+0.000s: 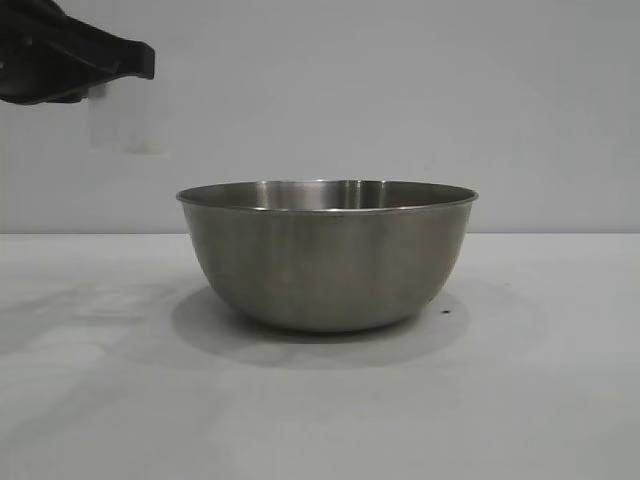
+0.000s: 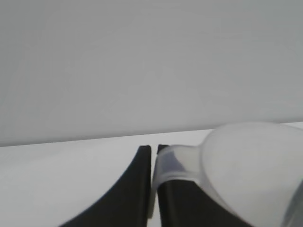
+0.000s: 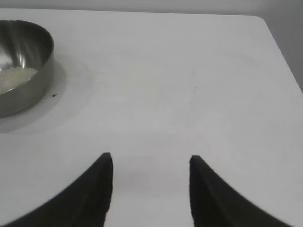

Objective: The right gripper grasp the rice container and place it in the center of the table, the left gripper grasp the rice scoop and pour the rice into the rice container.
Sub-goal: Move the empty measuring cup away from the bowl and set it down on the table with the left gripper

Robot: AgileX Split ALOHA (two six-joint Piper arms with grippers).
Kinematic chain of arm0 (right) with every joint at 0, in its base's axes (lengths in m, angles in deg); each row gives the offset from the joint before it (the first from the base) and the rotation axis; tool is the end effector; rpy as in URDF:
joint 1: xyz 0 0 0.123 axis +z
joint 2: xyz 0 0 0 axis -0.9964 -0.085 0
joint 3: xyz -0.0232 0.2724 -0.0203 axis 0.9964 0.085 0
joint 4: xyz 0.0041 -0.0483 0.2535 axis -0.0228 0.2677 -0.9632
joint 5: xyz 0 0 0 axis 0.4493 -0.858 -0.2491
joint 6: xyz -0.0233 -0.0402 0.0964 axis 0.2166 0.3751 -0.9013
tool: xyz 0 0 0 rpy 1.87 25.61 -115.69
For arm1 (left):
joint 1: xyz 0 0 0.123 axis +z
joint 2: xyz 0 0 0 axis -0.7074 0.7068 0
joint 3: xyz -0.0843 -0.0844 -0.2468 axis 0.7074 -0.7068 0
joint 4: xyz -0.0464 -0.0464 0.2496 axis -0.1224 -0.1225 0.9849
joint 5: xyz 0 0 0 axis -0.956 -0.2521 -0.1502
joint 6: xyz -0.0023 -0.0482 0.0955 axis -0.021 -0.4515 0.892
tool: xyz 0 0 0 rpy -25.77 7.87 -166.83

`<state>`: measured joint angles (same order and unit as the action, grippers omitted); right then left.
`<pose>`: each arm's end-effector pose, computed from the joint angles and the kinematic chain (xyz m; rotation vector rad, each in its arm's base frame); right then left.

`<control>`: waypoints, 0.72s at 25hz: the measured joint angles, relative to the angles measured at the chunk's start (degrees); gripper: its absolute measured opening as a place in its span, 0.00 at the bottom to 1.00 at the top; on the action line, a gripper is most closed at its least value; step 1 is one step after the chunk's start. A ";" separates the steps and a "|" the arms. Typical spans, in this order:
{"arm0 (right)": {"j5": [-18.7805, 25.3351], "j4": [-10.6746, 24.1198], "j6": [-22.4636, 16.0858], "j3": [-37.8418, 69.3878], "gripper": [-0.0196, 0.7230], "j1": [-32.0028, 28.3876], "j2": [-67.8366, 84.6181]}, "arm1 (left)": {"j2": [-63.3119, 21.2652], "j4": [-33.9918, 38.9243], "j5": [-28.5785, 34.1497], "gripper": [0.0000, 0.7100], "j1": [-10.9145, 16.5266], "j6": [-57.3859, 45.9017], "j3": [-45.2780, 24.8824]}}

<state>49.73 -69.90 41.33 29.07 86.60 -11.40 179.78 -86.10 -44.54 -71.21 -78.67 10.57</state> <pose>0.0207 0.0038 0.2629 -0.0736 2.1152 0.0313 0.3123 -0.1062 0.1260 0.0474 1.6753 -0.0272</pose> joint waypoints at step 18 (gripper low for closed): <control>0.00 0.00 0.00 0.00 0.46 0.00 0.00 | 10.17 -2.02 0.00 0.00 0.00 -6.52 0.00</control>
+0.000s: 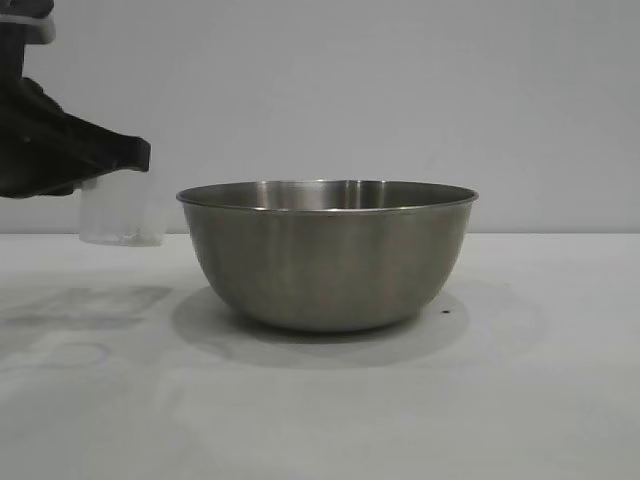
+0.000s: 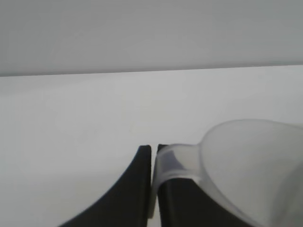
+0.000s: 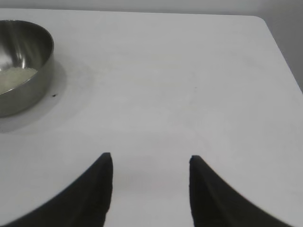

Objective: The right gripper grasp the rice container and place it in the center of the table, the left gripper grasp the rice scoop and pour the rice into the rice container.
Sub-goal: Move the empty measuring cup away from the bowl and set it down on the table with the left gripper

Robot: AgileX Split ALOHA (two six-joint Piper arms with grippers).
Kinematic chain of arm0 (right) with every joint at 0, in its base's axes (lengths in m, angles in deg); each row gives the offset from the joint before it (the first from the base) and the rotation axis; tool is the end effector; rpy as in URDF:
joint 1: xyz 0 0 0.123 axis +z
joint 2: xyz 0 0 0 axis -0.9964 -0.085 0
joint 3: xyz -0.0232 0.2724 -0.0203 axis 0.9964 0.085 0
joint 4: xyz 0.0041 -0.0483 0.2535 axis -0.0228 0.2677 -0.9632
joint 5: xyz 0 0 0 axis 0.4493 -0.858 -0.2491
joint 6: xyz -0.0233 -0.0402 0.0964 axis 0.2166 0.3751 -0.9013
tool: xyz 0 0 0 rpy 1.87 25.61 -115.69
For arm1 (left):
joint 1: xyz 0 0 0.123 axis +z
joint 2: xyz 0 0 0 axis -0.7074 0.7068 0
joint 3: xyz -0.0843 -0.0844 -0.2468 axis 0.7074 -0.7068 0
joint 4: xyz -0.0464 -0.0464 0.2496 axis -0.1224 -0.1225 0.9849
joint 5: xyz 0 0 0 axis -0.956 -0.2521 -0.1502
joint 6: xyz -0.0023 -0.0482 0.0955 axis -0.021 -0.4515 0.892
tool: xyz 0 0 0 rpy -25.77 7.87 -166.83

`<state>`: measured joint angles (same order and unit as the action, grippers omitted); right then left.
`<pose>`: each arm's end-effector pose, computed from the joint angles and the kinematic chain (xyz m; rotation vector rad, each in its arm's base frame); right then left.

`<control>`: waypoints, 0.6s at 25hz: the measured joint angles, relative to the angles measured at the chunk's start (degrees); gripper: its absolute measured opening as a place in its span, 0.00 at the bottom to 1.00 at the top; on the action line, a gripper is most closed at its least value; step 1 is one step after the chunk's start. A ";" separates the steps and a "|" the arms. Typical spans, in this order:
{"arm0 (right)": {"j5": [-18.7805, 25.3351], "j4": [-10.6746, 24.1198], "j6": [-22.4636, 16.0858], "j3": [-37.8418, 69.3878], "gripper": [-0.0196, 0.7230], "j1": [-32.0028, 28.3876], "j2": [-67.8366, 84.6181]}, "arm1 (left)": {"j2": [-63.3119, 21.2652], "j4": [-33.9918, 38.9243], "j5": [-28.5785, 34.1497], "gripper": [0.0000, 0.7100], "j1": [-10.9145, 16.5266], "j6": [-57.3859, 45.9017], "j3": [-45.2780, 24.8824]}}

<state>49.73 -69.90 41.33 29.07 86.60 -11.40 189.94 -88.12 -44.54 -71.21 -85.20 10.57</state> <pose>0.0207 0.0038 0.2629 -0.0736 2.1152 0.0313 0.3081 -0.1008 0.0680 -0.0341 1.8406 -0.0255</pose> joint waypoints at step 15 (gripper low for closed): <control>0.00 0.00 0.00 0.00 0.46 0.00 0.00 | 2.82 2.04 0.00 0.00 1.33 -2.95 0.00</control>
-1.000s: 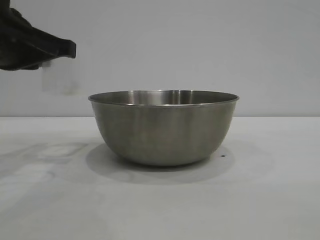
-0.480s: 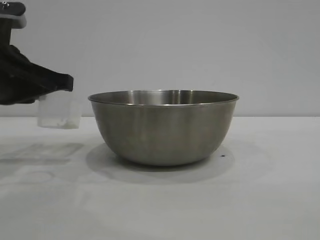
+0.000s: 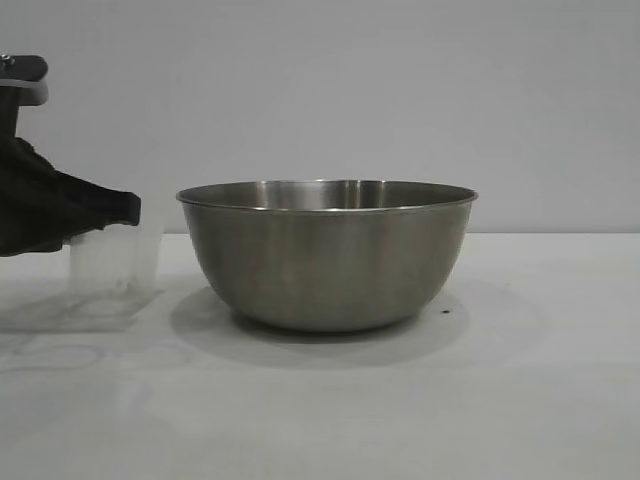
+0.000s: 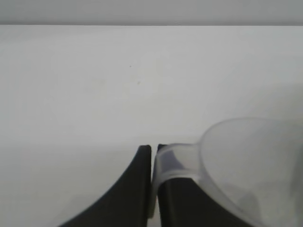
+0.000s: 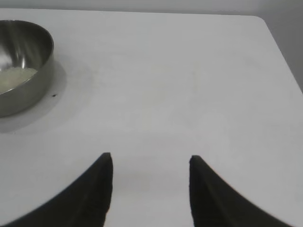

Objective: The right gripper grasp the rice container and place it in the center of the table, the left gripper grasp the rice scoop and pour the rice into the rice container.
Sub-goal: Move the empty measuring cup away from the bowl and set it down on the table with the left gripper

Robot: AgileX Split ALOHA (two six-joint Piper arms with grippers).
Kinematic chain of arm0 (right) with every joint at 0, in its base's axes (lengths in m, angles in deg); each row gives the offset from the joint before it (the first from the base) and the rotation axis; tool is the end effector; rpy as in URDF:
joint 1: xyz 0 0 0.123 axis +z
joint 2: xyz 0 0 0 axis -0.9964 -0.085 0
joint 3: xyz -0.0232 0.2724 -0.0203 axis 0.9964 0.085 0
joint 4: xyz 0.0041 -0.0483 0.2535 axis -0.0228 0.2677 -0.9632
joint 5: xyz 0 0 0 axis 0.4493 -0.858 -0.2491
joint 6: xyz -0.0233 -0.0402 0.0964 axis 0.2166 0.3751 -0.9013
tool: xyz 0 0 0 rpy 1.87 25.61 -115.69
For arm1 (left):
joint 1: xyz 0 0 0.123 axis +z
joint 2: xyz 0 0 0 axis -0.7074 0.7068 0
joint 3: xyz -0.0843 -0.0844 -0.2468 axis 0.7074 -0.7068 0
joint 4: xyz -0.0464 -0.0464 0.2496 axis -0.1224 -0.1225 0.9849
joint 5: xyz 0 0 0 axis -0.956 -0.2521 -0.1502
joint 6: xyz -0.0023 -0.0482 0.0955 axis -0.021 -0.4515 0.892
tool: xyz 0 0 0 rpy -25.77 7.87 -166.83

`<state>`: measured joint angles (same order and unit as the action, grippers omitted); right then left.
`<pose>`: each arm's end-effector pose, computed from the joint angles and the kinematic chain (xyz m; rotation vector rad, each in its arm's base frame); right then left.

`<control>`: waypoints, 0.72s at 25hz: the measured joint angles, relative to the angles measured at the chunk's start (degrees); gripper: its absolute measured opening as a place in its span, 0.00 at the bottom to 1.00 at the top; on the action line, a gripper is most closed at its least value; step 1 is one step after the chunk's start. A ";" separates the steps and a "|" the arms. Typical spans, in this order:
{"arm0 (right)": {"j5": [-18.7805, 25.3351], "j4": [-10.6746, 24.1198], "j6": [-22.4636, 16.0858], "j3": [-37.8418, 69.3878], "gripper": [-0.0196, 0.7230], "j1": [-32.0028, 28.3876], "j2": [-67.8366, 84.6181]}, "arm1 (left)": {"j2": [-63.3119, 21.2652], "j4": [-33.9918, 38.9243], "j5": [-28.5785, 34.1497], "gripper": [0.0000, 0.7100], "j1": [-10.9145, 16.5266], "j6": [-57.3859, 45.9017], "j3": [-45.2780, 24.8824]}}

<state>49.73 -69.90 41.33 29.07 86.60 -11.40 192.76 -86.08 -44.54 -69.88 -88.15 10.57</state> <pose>0.0207 0.0038 0.2629 -0.0736 2.1152 0.0313 0.3077 -0.0957 0.0525 -0.0537 1.8823 -0.0443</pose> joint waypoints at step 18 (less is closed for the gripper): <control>0.00 0.00 0.00 0.00 0.46 0.00 0.00 | 0.65 0.22 0.00 0.09 0.00 -1.39 -0.14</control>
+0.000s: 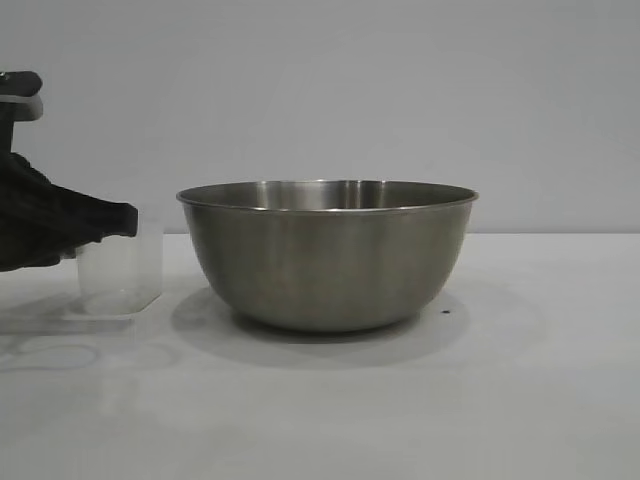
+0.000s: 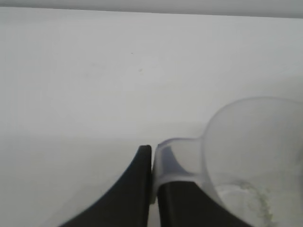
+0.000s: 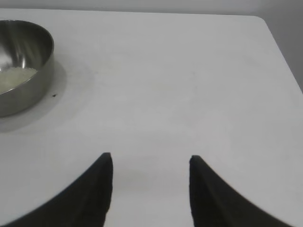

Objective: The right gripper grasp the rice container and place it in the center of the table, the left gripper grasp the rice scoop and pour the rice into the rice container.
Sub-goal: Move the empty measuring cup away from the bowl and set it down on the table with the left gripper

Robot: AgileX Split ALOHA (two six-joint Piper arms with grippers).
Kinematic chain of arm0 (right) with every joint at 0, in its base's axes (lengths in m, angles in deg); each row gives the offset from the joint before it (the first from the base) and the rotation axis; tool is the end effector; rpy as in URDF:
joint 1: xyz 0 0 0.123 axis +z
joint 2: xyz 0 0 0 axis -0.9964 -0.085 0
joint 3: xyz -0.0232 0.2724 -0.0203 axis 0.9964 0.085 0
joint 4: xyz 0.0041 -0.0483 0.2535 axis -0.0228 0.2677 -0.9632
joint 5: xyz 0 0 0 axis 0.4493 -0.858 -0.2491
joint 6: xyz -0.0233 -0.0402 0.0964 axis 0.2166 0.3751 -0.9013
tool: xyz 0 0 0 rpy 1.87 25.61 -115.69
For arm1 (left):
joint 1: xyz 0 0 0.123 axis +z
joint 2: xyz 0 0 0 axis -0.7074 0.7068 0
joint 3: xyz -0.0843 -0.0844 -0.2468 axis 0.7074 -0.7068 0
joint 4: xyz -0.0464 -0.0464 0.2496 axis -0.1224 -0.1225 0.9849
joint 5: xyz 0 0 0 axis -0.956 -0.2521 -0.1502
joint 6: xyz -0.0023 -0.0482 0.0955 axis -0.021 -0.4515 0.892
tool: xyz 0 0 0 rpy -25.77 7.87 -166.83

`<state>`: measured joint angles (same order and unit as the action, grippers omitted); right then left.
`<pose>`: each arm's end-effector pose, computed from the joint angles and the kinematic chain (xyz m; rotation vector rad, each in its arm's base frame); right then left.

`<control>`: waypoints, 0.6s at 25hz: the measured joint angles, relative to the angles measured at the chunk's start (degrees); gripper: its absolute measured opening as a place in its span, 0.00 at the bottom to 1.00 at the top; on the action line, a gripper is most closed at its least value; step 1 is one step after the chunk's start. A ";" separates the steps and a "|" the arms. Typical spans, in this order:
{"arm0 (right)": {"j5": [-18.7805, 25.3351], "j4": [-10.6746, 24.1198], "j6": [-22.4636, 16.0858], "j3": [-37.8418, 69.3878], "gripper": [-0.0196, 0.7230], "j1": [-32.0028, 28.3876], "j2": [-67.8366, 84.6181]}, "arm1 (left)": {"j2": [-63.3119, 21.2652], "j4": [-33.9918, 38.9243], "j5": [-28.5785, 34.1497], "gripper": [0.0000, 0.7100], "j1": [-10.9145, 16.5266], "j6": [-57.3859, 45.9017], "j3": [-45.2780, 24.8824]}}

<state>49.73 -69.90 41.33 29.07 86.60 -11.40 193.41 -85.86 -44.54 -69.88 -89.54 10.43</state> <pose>0.0207 0.0038 0.2629 -0.0736 2.1152 0.0313 0.3063 -0.0955 0.0485 -0.0692 1.8943 -0.0573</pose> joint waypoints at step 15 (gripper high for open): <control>0.00 0.00 0.00 0.00 0.46 0.00 0.00 | -0.55 2.69 -0.11 0.09 0.00 -1.14 -3.40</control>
<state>49.73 -69.90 41.33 29.07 86.60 -11.40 192.87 -83.17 -44.65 -69.88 -90.68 7.03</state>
